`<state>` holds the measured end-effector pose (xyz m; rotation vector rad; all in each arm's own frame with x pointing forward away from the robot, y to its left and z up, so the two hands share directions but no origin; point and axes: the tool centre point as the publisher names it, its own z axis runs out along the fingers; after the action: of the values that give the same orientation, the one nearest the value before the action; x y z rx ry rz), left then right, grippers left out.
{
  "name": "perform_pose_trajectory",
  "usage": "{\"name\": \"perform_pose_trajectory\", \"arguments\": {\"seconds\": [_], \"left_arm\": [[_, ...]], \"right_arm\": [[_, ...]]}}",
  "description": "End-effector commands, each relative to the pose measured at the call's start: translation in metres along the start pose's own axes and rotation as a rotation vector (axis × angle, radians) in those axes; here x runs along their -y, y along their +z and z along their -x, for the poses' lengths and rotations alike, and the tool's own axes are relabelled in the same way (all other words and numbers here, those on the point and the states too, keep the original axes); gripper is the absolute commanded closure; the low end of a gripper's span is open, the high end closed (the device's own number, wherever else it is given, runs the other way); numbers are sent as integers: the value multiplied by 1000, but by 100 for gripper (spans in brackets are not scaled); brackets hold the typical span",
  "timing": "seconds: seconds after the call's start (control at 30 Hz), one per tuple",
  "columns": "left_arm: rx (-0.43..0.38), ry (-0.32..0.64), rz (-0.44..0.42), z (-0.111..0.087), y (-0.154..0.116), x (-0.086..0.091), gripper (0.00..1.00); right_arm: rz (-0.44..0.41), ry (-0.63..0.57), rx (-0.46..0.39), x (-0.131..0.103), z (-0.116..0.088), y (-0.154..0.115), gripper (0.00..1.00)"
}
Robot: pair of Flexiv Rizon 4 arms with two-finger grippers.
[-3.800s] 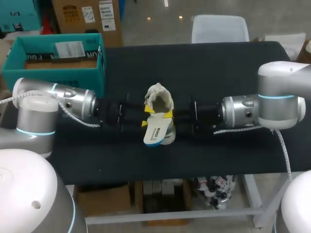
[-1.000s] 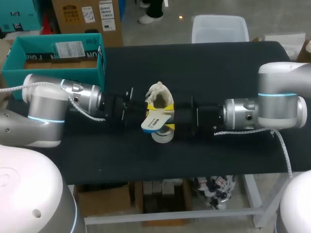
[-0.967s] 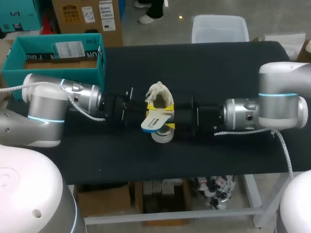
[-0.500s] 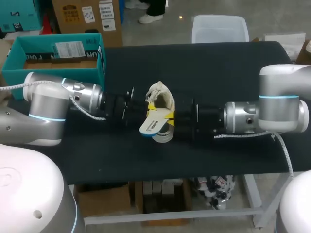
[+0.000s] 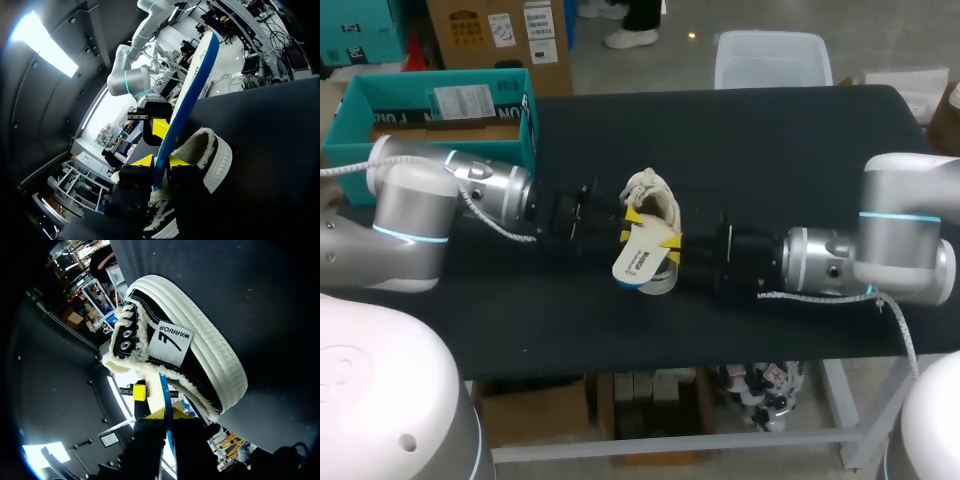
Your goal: Open the shoe tongue, take the insole out of the shoe, put the insole back into the shoe, and pack the shoe into the shoebox
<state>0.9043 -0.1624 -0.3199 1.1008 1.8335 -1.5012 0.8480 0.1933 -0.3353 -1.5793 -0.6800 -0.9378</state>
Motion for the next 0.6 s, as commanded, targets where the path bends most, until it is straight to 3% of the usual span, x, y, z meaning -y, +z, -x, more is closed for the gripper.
{"name": "perform_pose_trajectory", "arguments": {"seconds": [0.03, 0.6], "left_arm": [[-12, 1, 1, 4, 2, -3, 100], [-51, -18, 6, 6, 7, -23, 100]], "right_arm": [[7, 3, -17, -1, 3, -1, 100], [15, 50, -12, -28, 0, 9, 100]]}}
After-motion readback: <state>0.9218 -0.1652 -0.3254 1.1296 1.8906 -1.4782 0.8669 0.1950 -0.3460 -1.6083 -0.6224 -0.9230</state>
